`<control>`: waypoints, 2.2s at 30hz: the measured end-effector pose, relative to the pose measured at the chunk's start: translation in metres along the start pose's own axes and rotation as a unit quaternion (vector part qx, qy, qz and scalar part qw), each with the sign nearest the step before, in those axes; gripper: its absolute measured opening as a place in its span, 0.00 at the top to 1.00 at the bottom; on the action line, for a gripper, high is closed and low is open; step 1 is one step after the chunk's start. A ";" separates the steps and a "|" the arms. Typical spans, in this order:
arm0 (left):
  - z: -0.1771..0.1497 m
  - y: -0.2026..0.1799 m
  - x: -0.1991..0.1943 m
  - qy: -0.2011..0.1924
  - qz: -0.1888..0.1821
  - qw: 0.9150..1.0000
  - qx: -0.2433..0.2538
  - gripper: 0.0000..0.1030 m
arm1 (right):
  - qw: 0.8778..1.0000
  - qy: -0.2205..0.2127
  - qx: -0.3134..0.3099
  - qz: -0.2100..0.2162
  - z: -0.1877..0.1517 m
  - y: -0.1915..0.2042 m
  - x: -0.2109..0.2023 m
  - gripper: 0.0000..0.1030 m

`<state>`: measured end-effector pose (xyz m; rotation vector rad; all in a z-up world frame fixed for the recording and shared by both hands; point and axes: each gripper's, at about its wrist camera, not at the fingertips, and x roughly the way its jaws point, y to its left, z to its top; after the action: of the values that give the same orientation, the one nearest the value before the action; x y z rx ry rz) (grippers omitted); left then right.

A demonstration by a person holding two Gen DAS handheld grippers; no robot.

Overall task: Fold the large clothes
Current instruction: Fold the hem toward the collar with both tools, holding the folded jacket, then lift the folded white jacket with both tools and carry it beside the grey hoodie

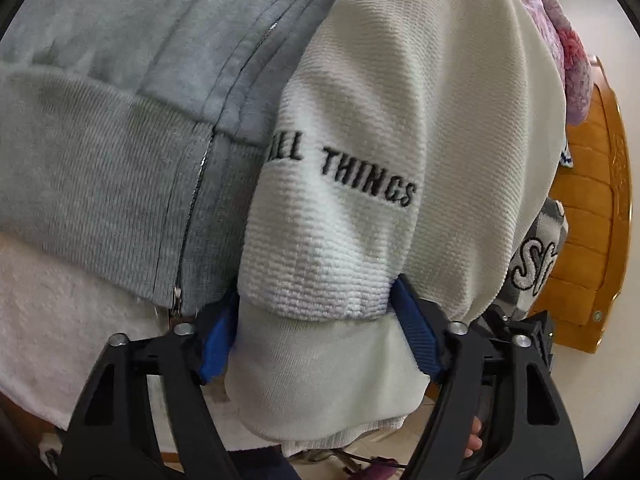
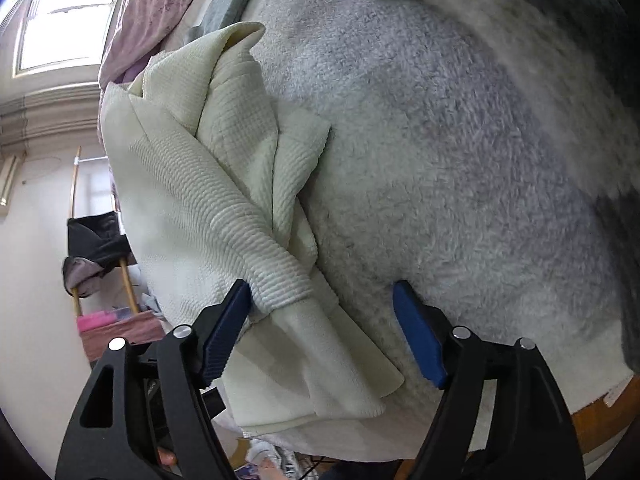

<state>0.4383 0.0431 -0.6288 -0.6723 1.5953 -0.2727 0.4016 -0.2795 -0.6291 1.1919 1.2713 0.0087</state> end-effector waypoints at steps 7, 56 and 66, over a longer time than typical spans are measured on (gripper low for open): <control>0.006 -0.020 -0.054 0.014 -0.092 0.995 -0.023 0.79 | 0.996 0.010 0.061 0.065 -0.007 -0.007 -0.002 0.24; -0.019 -0.144 -0.135 -0.071 0.023 0.983 0.166 0.79 | 0.981 -0.037 -0.188 -0.024 0.000 0.188 -0.075 0.80; -0.042 -0.240 -0.197 -0.153 -0.038 0.967 0.198 0.79 | 0.958 -0.076 -0.276 0.013 0.015 0.251 -0.169 0.80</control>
<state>0.4610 -0.0460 -0.3295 -0.4395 1.1756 -0.5051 0.4946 -0.2756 -0.3408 0.7097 1.0243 0.2694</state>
